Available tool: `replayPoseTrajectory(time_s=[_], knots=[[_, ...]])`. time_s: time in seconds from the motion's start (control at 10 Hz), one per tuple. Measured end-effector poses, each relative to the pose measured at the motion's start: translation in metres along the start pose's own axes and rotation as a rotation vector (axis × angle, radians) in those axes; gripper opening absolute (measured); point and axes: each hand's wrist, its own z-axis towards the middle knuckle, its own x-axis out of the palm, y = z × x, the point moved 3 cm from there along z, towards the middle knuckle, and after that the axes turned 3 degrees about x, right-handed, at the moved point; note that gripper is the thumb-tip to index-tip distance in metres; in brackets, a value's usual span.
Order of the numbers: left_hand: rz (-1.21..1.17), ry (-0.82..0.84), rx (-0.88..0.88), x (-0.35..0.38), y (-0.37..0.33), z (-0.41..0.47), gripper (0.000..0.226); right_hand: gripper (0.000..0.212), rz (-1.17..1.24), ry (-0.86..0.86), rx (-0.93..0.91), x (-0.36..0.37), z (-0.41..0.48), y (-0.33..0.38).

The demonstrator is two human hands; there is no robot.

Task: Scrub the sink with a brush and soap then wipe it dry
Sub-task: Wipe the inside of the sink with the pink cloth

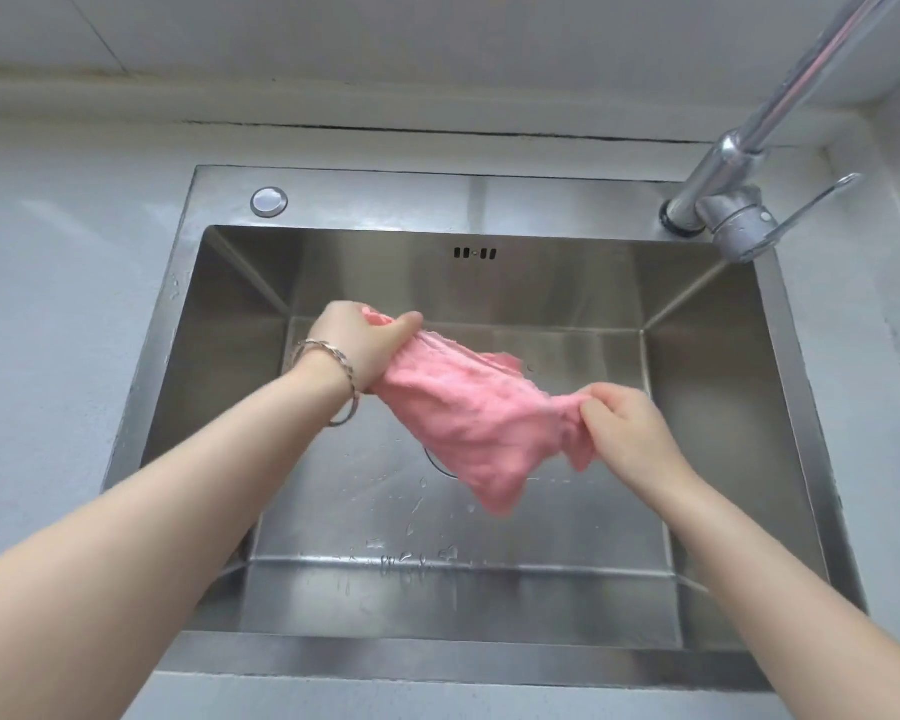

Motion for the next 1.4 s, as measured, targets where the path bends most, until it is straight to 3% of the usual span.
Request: replayPoseTrajectory(time_s=[0.1,0.2,0.3,0.4,0.5,0.6,0.7,0.8,0.9,1.0,1.1,1.2,1.3,1.4], knots=[[-0.233,0.019,-0.181,-0.007,0.004,0.004,0.024,0.024,0.088,0.099,-0.032,-0.002,-0.008,0.025],[-0.528,0.182,-0.146,-0.001,0.006,-0.001,0.016,0.010,0.173,0.198,-0.079,-0.008,-0.018,0.052],[-0.808,0.478,-0.102,0.002,0.006,-0.011,0.042,0.010,-0.084,0.188,-0.131,-0.018,-0.020,0.055],[-0.810,0.529,-0.128,0.004,0.008,-0.016,0.044,0.017,-0.298,0.128,-0.139,-0.028,-0.019,0.051],[-0.836,0.480,-0.054,0.009,0.004,-0.022,0.041,0.025,-0.480,0.192,-0.145,-0.024,-0.023,0.041],[-1.029,0.589,0.096,0.010,-0.003,-0.028,0.018,0.029,-0.414,-0.098,-0.314,-0.027,-0.024,0.028],[-1.005,0.714,0.043,0.011,-0.009,-0.038,0.014,0.016,-0.019,-0.350,-0.199,-0.026,-0.017,0.008],[-0.963,0.605,0.113,0.026,-0.020,-0.042,0.023,0.055,0.376,-0.374,0.248,-0.008,-0.005,-0.011],[-0.847,0.568,0.095,0.043,-0.041,-0.042,0.034,0.022,0.914,-0.151,0.426,0.020,0.003,-0.003],[-0.603,0.720,0.170,0.069,-0.068,-0.051,0.036,0.025,1.375,0.089,0.465,0.039,0.012,0.003],[-0.041,0.719,0.306,0.097,-0.077,-0.047,0.042,0.051,1.566,0.159,0.373,0.037,0.033,-0.008],[0.175,0.293,0.579,0.087,-0.067,-0.014,0.057,0.069,1.648,-0.071,0.346,0.019,0.051,-0.016],[0.424,-0.305,1.002,0.069,-0.047,0.029,0.056,0.053,1.521,-0.345,0.208,0.000,0.088,-0.017],[0.636,-0.468,0.980,0.068,-0.015,0.076,0.071,0.044,0.979,-0.751,-0.007,0.001,0.130,-0.001]])
